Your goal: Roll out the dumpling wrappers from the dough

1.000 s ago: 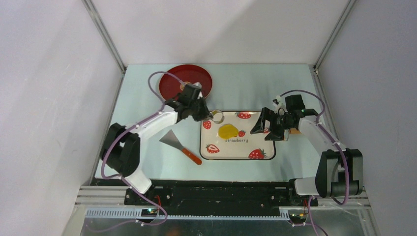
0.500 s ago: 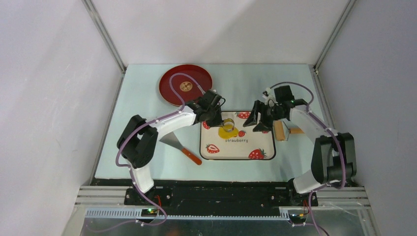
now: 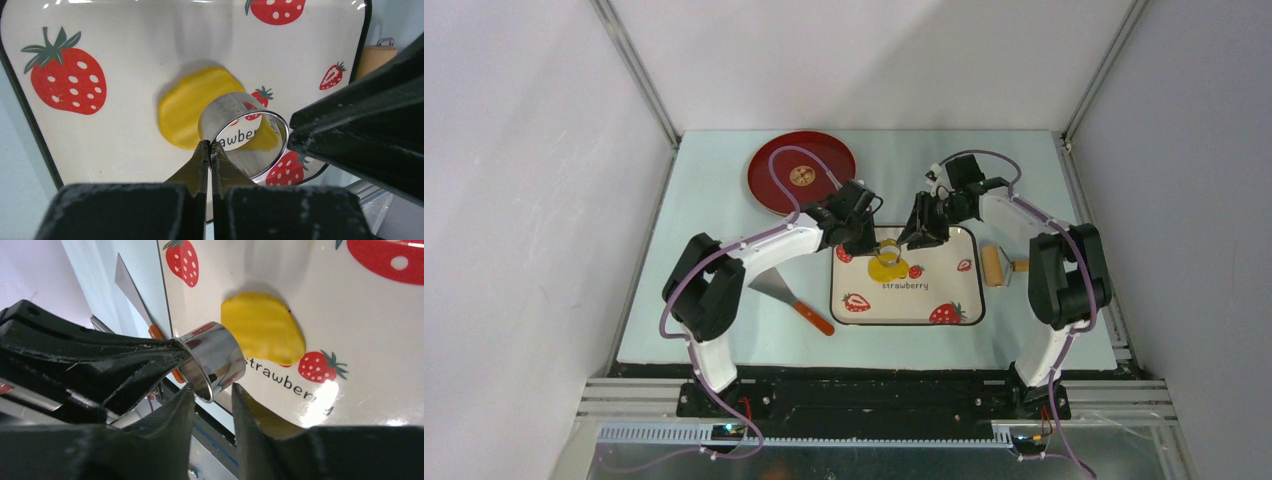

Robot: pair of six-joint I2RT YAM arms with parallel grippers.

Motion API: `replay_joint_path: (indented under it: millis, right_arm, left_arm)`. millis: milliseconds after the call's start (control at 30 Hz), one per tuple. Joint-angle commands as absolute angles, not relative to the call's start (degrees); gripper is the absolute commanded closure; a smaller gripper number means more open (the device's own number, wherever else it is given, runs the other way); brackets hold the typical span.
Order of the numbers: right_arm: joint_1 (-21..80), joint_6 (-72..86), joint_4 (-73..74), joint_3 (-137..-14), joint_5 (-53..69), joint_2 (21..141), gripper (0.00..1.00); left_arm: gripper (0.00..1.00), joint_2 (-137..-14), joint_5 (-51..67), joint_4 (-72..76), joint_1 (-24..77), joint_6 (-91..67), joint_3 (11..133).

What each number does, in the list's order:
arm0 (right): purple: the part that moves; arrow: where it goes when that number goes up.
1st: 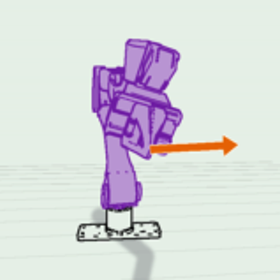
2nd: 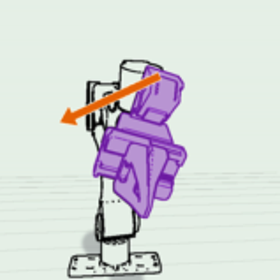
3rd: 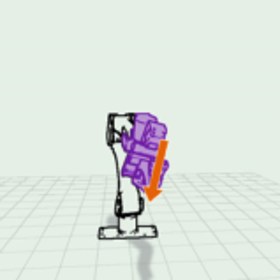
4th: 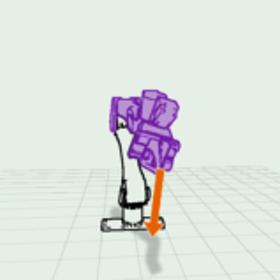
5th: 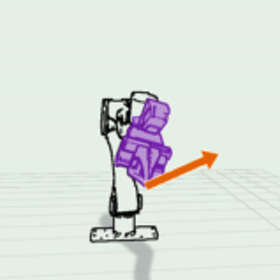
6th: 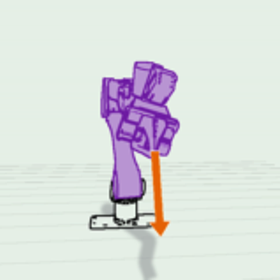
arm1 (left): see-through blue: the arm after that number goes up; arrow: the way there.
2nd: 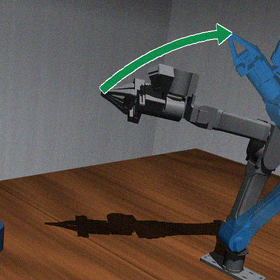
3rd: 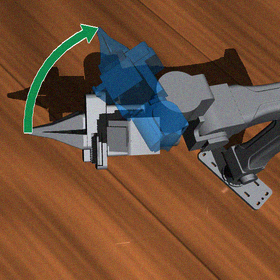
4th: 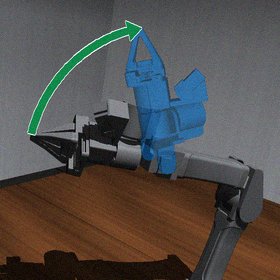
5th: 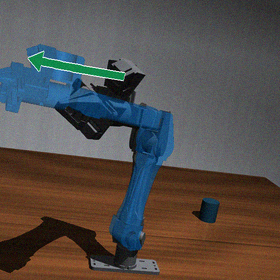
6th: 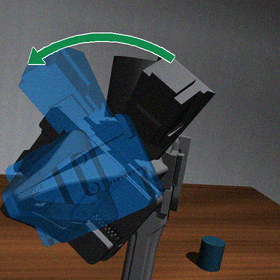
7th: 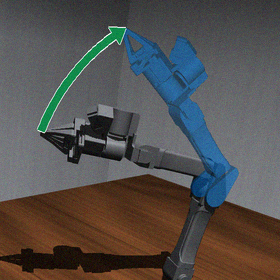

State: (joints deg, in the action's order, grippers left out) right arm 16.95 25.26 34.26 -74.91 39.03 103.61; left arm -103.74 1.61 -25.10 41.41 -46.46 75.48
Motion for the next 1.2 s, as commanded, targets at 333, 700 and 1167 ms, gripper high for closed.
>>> replay_joint_path:
  millis: [333, 700, 1167]
  right_arm:
    - [19.7, 22.8, 37.1, -79.3, 37.4, 107.7, 0.91]
    - [20.8, 21.1, 38.8, -79.1, 35.5, 107.7, 0.91]
    - [21.3, 21.3, 38.8, -78.8, 35.3, 108.0, 0.65]
  left_arm:
    - [1.00, -103.9, 1.6, -25.5, 41.7, -44.4, 78.3]
    - [1.00, -105.4, 2.2, -25.4, 42.1, -44.8, 78.1]
    - [1.00, -105.5, 1.7, -25.4, 42.4, -44.8, 78.2]
